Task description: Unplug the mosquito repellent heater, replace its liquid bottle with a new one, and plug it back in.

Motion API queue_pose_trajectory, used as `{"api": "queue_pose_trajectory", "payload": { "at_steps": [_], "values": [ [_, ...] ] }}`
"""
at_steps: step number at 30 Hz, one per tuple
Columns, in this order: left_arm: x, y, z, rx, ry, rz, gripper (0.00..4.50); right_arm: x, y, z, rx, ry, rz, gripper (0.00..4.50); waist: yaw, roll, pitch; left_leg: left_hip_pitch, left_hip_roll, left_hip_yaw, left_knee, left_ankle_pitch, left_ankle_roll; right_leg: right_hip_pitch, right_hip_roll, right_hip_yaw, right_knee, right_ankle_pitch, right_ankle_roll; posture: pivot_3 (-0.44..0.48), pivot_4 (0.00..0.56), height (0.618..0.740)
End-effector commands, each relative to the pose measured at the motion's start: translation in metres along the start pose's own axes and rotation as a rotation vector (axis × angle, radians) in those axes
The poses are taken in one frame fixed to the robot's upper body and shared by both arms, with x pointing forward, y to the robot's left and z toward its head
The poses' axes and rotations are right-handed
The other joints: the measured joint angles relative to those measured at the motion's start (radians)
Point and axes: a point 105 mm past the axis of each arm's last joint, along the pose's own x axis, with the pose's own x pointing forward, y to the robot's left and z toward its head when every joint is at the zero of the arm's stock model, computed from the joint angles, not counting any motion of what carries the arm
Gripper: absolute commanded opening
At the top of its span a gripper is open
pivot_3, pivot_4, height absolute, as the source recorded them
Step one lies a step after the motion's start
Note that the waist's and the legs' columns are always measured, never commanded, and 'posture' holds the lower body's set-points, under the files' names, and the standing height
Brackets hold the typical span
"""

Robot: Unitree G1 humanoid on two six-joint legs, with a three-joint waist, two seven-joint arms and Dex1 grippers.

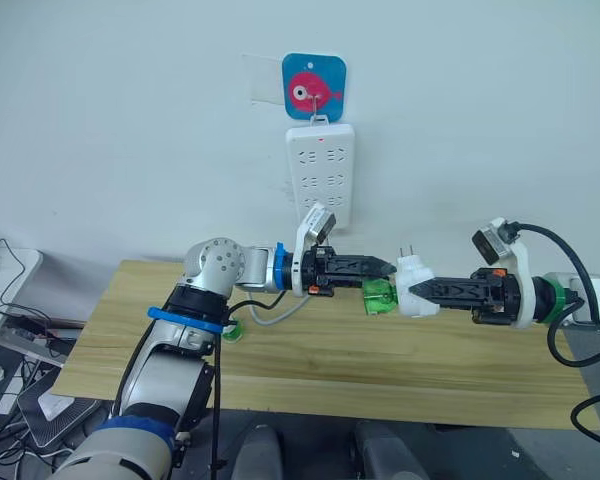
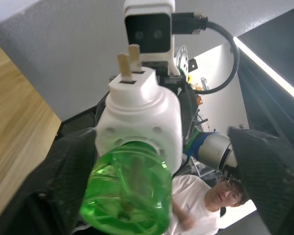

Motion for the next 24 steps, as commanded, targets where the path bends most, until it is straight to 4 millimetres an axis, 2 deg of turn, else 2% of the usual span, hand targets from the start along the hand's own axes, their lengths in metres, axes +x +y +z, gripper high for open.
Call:
{"api": "queue_pose_trajectory", "payload": {
  "at_steps": [1, 4, 7, 12, 15, 17, 20, 24],
  "values": [
    [-0.005, -0.001, 0.005, 0.08, -0.03, 0.029, 4.49, -0.002, 0.01, 0.006, -0.021, -0.031, 0.038, 2.98, -0.001, 0.0, 0.0, 0.0, 0.0, 0.0, 0.0, 0.0, 0.0, 0.0, 0.0, 0.0, 0.0, 0.0, 0.0, 0.031, 0.159, 0.74],
    [-0.016, 0.0, 0.009, 0.267, -0.03, 0.098, 4.49, -0.007, 0.01, 0.01, -0.006, -0.064, 0.035, 2.98, -0.001, 0.0, 0.0, 0.001, 0.0, 0.001, 0.0, 0.0, 0.0, 0.0, 0.0, 0.001, 0.0, 0.0, 0.0, 0.031, 0.159, 0.74],
    [-0.029, -0.007, 0.008, 0.582, 0.02, 0.14, 4.49, -0.017, 0.008, 0.02, 0.026, -0.133, 0.037, 2.98, -0.001, 0.0, 0.0, 0.001, 0.0, 0.002, -0.001, 0.0, 0.0, -0.001, 0.0, 0.002, 0.0, 0.0, 0.0, 0.039, 0.157, 0.74],
    [-0.03, -0.021, 0.003, 1.191, 0.053, 0.12, 4.49, -0.026, 0.005, 0.029, 0.057, -0.194, 0.044, 2.98, 0.01, 0.0, 0.0, 0.001, 0.0, 0.006, -0.001, 0.001, -0.002, 0.0, -0.002, 0.005, -0.002, 0.0, 0.0, 0.055, 0.154, 0.74],
    [-0.027, -0.017, -0.004, 1.634, 0.11, 0.131, 4.49, -0.025, 0.004, 0.031, 0.068, -0.198, 0.045, 2.98, 0.022, 0.0, 0.0, 0.001, -0.001, 0.008, -0.001, 0.0, 0.0, 0.0, -0.002, 0.006, -0.003, 0.001, -0.001, 0.06, 0.154, 0.74],
    [-0.024, -0.01, -0.007, 1.85, 0.128, 0.137, 4.49, -0.022, 0.004, 0.031, 0.066, -0.194, 0.056, 2.98, 0.029, 0.0, 0.0, 0.001, -0.001, 0.008, -0.001, 0.0, 0.0, 0.0, -0.002, 0.006, -0.003, 0.001, -0.001, 0.063, 0.151, 0.74],
    [-0.021, -0.002, -0.007, 2.034, 0.14, 0.145, 4.49, -0.019, 0.007, 0.031, 0.063, -0.182, 0.073, 2.98, 0.031, 0.0, 0.0, 0.001, -0.001, 0.008, -0.001, 0.0, 0.0, 0.0, -0.002, 0.006, -0.003, 0.002, -0.001, 0.067, 0.15, 0.74],
    [-0.007, -0.005, 0.007, 2.19, 0.041, 0.155, 4.49, -0.013, 0.012, 0.03, 0.046, -0.156, 0.097, 2.98, 0.037, 0.0, 0.0, 0.0, -0.001, 0.008, -0.001, -0.001, 0.001, 0.0, -0.002, 0.006, -0.003, 0.002, -0.001, 0.064, 0.146, 0.74]
  ]
}}
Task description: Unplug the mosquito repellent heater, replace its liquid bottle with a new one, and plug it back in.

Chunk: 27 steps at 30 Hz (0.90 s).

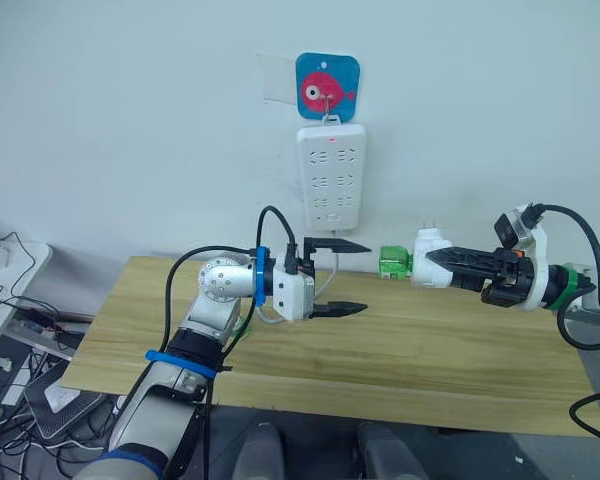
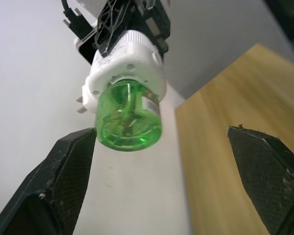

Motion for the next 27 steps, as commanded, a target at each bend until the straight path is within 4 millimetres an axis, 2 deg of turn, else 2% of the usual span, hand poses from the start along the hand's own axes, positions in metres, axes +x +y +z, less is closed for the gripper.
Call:
{"api": "queue_pose_trajectory", "payload": {
  "at_steps": [1, 5, 11, 12, 14, 18, 22, 24, 27],
  "values": [
    [0.01, 0.02, 0.007, 0.159, -0.048, 0.083, 4.49, 0.004, 0.02, 0.003, -0.052, 0.015, 0.073, 2.98, 0.004, 0.0, 0.0, 0.0, 0.0, 0.0, 0.0, 0.0, 0.0, 0.0, 0.0, 0.0, 0.0, 0.0, 0.0, 0.064, 0.146, 0.74],
    [0.017, 0.021, 0.009, 0.242, -0.088, 0.074, 4.49, 0.005, 0.022, 0.003, -0.06, 0.021, 0.082, 2.98, 0.002, 0.0, 0.0, 0.0, 0.0, 0.001, 0.0, 0.0, 0.0, 0.0, 0.0, 0.001, 0.0, 0.0, 0.001, 0.051, 0.143, 0.74],
    [0.018, 0.02, 0.005, 0.261, -0.093, 0.063, 4.49, 0.005, 0.024, 0.001, -0.072, 0.026, 0.086, 2.98, 0.001, 0.0, 0.0, 0.0, 0.0, 0.0, 0.0, 0.0, 0.0, 0.0, 0.0, 0.0, 0.001, 0.0, 0.001, 0.035, 0.138, 0.74],
    [0.019, 0.019, 0.004, 0.255, -0.092, 0.06, 4.08, 0.004, 0.025, 0.001, -0.074, 0.025, 0.087, 2.98, 0.001, 0.0, 0.0, 0.0, 0.0, 0.0, 0.0, 0.0, 0.0, 0.0, 0.0, 0.0, 0.001, 0.0, 0.001, 0.035, 0.138, 0.74],
    [0.02, 0.017, 0.002, 0.242, -0.089, 0.055, 3.61, 0.004, 0.025, 0.0, -0.077, 0.025, 0.09, 2.98, -0.001, 0.0, 0.0, 0.0, 0.0, 0.0, 0.0, 0.0, 0.0, 0.0, 0.0, 0.0, 0.001, 0.0, 0.001, 0.031, 0.139, 0.74],
    [0.022, 0.015, 0.001, 0.226, -0.092, 0.047, 2.33, 0.005, 0.027, -0.001, -0.084, 0.028, 0.096, 2.98, -0.006, 0.0, 0.0, 0.0, 0.0, 0.0, 0.0, 0.0, 0.0, 0.0, 0.0, 0.0, 0.001, 0.0, 0.001, 0.025, 0.139, 0.74],
    [0.024, 0.015, -0.001, 0.178, -0.088, 0.049, 2.26, 0.005, 0.027, -0.002, -0.088, 0.03, 0.096, 2.98, -0.008, 0.0, 0.0, 0.0, 0.0, 0.0, 0.0, 0.0, 0.0, 0.0, 0.0, 0.0, 0.001, 0.0, 0.001, 0.023, 0.138, 0.74],
    [0.027, 0.014, -0.001, -0.027, -0.112, 0.041, 2.26, 0.004, 0.027, -0.003, -0.094, 0.037, 0.084, 2.98, -0.008, 0.0, 0.0, 0.0, 0.0, 0.0, 0.0, 0.0, 0.0, 0.0, 0.0, 0.0, 0.001, 0.0, 0.001, 0.021, 0.138, 0.74],
    [0.022, 0.022, 0.009, -0.567, -0.217, 0.002, 2.26, 0.001, 0.024, -0.007, -0.101, 0.054, 0.04, 2.98, -0.015, 0.001, -0.001, 0.0, 0.001, 0.0, 0.0, 0.0, 0.0, 0.0, 0.0, 0.0, 0.002, 0.0, 0.001, 0.021, 0.138, 0.74]
  ]
}}
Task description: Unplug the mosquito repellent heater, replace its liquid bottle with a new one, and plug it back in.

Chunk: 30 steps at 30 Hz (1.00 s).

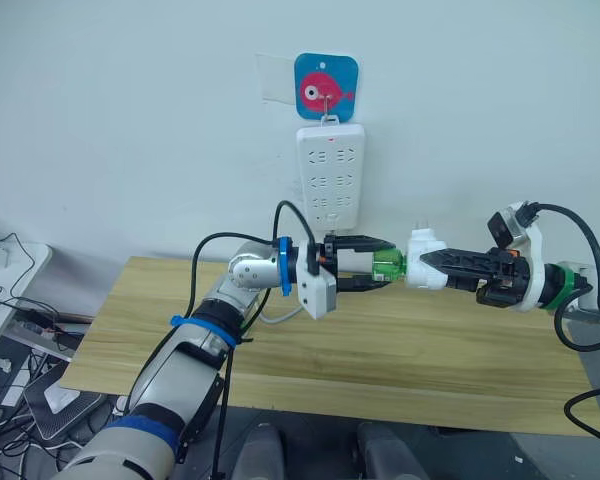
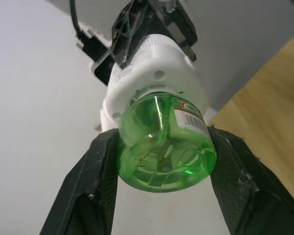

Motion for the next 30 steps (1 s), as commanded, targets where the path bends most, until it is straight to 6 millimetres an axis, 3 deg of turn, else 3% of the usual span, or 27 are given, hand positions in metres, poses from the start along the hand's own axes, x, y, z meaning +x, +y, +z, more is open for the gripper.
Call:
{"api": "queue_pose_trajectory", "payload": {
  "at_steps": [1, 9, 14, 19, 30],
  "values": [
    [-0.001, 0.014, 0.022, -0.558, -0.142, -0.024, 2.26, -0.003, 0.015, -0.004, -0.053, 0.025, 0.022, 2.98, -0.008, 0.0, 0.0, 0.0, 0.001, -0.001, 0.0, 0.0, 0.0, -0.001, 0.001, -0.001, 0.0, 0.0, 0.0, 0.022, 0.139, 0.74],
    [-0.01, 0.022, 0.043, -1.475, -0.152, -0.14, 2.26, 0.0, 0.015, -0.018, -0.081, 0.086, 0.002, 2.98, -0.027, 0.0, 0.0, 0.0, 0.001, -0.008, 0.001, 0.001, 0.002, 0.0, 0.002, -0.006, 0.002, 0.0, 0.0, 0.025, 0.143, 0.74],
    [-0.023, 0.021, 0.038, -1.843, -0.183, -0.14, 2.26, 0.002, 0.014, -0.018, -0.095, 0.088, -0.011, 2.98, -0.029, 0.0, 0.0, 0.0, 0.001, -0.008, 0.001, 0.001, 0.002, 0.0, 0.003, -0.006, 0.002, -0.001, 0.0, 0.025, 0.144, 0.74],
    [-0.032, 0.018, 0.034, -1.933, -0.167, -0.112, 2.26, -0.003, 0.011, -0.017, -0.091, 0.079, -0.032, 2.98, -0.027, 0.0, 0.0, 0.0, 0.001, -0.008, 0.001, 0.001, 0.002, 0.0, 0.003, -0.006, 0.002, -0.001, 0.0, 0.02, 0.146, 0.74],
    [-0.04, 0.013, 0.04, -1.932, -0.141, -0.13, 2.26, -0.01, 0.011, -0.018, -0.081, 0.083, -0.04, 2.98, -0.026, 0.0, 0.0, 0.0, 0.001, -0.007, 0.001, 0.002, 0.001, 0.0, 0.003, -0.005, 0.001, 0.0, 0.0, 0.024, 0.152, 0.74]
  ]
}}
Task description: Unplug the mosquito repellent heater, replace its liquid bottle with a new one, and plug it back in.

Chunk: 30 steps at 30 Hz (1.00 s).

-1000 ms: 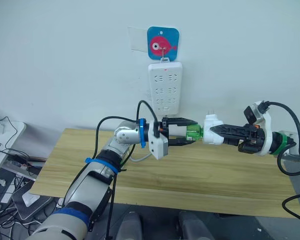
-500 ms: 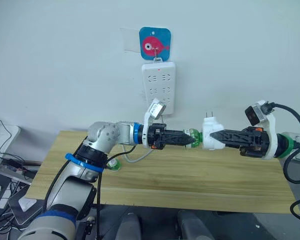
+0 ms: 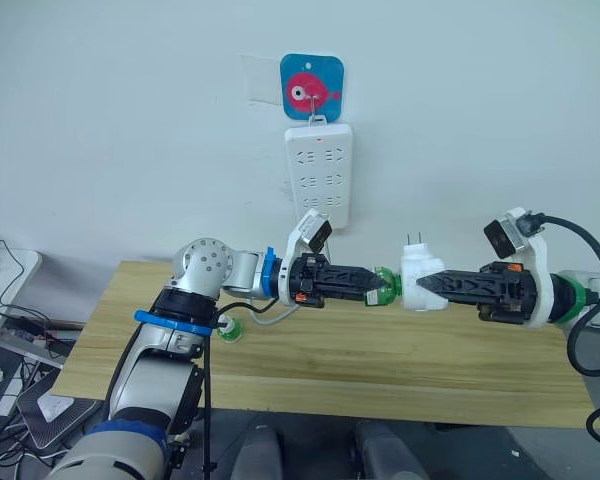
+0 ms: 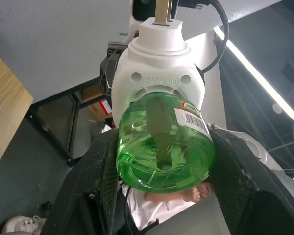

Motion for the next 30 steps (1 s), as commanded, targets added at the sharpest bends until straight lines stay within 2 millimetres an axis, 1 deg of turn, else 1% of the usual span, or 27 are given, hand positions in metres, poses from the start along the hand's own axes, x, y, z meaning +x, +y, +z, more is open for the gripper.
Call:
{"api": "queue_pose_trajectory", "payload": {
  "at_steps": [1, 4, 6, 10, 11, 14, 16, 18, 20, 21, 24, 26, 29, 30],
  "values": [
    [-0.022, -0.019, 0.015, 0.082, -0.096, -0.026, 2.26, -0.013, -0.007, 0.003, 0.001, -0.014, -0.083, 2.98, 0.0, 0.0, 0.0, 0.0, 0.0, 0.0, 0.0, 0.0, 0.0, 0.0, 0.0, 0.0, 0.0, 0.0, 0.0, 0.024, 0.152, 0.74],
    [-0.019, -0.018, 0.017, 0.109, -0.105, -0.025, 2.26, -0.008, -0.005, 0.003, -0.001, -0.011, -0.066, 2.98, 0.0, 0.0, 0.0, 0.0, 0.0, 0.0, 0.0, 0.0, 0.0, 0.0, 0.0, 0.0, 0.0, 0.0, 0.0, 0.024, 0.153, 0.74],
    [-0.016, -0.019, 0.017, 0.118, -0.105, -0.033, 3.0, -0.005, -0.004, 0.003, -0.002, -0.009, -0.056, 2.98, 0.0, 0.0, 0.0, 0.0, 0.0, 0.0, 0.0, 0.0, 0.0, 0.0, 0.0, 0.0, 0.0, 0.0, 0.0, 0.025, 0.153, 0.74],
    [-0.016, -0.02, 0.019, 0.118, -0.117, -0.039, 4.25, -0.004, -0.005, 0.004, 0.007, -0.023, -0.047, 2.98, 0.001, 0.0, 0.0, 0.0, 0.0, 0.001, 0.0, 0.0, 0.0, 0.0, 0.0, 0.0, 0.0, 0.0, 0.0, 0.026, 0.157, 0.74],
    [-0.016, -0.02, 0.019, 0.118, -0.119, -0.039, 4.46, -0.005, -0.005, 0.005, 0.01, -0.027, -0.047, 2.98, 0.001, 0.0, 0.0, 0.0, 0.0, 0.001, 0.0, 0.0, 0.0, 0.0, 0.0, 0.0, 0.0, 0.0, 0.0, 0.026, 0.157, 0.74],
    [-0.02, -0.019, 0.019, 0.126, -0.128, -0.017, 4.46, -0.006, -0.006, 0.006, 0.02, -0.039, -0.05, 2.98, 0.002, -0.001, 0.0, 0.0, -0.001, 0.002, 0.0, 0.0, 0.0, 0.0, -0.001, 0.001, -0.001, 0.0, 0.0, 0.025, 0.159, 0.74],
    [-0.025, -0.017, 0.019, 0.167, -0.128, 0.025, 4.46, -0.011, -0.009, 0.01, 0.033, -0.07, -0.051, 2.98, 0.002, -0.001, 0.0, 0.0, -0.001, 0.002, 0.0, 0.0, 0.0, 0.0, -0.001, 0.001, -0.001, 0.0, 0.0, 0.026, 0.16, 0.74],
    [-0.035, -0.012, 0.018, 0.363, -0.104, 0.137, 4.46, -0.018, -0.012, 0.016, 0.051, -0.112, -0.055, 2.98, -0.002, -0.001, 0.001, 0.0, -0.001, 0.003, -0.001, 0.0, 0.0, 0.0, -0.001, 0.002, -0.001, 0.0, 0.0, 0.026, 0.16, 0.74],
    [-0.04, -0.011, 0.014, 0.626, -0.043, 0.194, 4.46, -0.024, -0.014, 0.021, 0.065, -0.143, -0.06, 2.98, -0.002, 0.0, 0.001, 0.002, 0.0, 0.004, -0.002, 0.0, 0.0, 0.0, -0.001, 0.004, -0.001, 0.0, 0.0, 0.026, 0.16, 0.74],
    [-0.041, -0.011, 0.012, 0.714, -0.018, 0.203, 4.46, -0.025, -0.015, 0.022, 0.07, -0.15, -0.061, 2.98, 0.0, 0.0, 0.001, 0.002, 0.0, 0.005, -0.002, 0.0, 0.0, 0.0, -0.001, 0.004, -0.001, 0.0, 0.0, 0.033, 0.16, 0.74],
    [-0.042, -0.005, 0.006, 1.18, 0.088, 0.238, 4.46, -0.026, -0.016, 0.025, 0.08, -0.162, -0.06, 2.98, 0.007, 0.0, 0.001, 0.002, -0.001, 0.006, -0.002, 0.0, 0.0, 0.0, -0.002, 0.005, -0.002, 0.0, 0.0, 0.04, 0.158, 0.74],
    [-0.041, 0.0, 0.013, 1.586, 0.135, 0.297, 4.46, -0.025, -0.017, 0.025, 0.084, -0.161, -0.057, 2.98, 0.014, 0.0, 0.001, 0.001, -0.001, 0.008, -0.002, 0.0, 0.0, 0.0, -0.002, 0.006, -0.003, 0.0, 0.0, 0.047, 0.158, 0.74],
    [-0.038, 0.001, 0.023, 1.981, 0.154, 0.325, 4.46, -0.021, -0.016, 0.026, 0.081, -0.154, -0.044, 2.98, 0.033, 0.0, 0.001, 0.001, -0.001, 0.008, -0.001, 0.0, 0.0, 0.0, -0.003, 0.006, -0.005, 0.001, -0.001, 0.052, 0.154, 0.74],
    [-0.036, 0.001, 0.026, 2.068, 0.152, 0.318, 4.46, -0.019, -0.016, 0.026, 0.079, -0.15, -0.037, 2.98, 0.034, 0.0, 0.001, 0.001, -0.002, 0.008, -0.001, 0.0, 0.0, 0.0, -0.003, 0.006, -0.005, 0.001, -0.001, 0.057, 0.154, 0.74]
  ]
}}
